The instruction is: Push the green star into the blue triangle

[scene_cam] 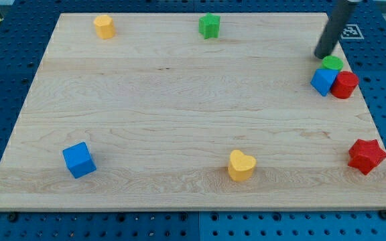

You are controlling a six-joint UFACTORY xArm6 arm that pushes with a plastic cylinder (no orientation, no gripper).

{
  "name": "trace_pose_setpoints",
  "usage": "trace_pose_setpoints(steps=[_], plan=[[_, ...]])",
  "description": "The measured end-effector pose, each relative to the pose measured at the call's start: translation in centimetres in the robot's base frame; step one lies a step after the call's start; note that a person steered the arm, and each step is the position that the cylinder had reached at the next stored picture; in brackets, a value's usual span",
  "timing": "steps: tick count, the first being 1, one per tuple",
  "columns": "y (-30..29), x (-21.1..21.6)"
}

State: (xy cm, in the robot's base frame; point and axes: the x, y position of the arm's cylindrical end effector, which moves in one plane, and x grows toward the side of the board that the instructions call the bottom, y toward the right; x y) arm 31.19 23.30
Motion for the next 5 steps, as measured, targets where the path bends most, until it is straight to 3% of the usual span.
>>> trace_pose_setpoints(steps=[2, 5], plan=[[-8.1, -9.3], [-25.0, -10.7]])
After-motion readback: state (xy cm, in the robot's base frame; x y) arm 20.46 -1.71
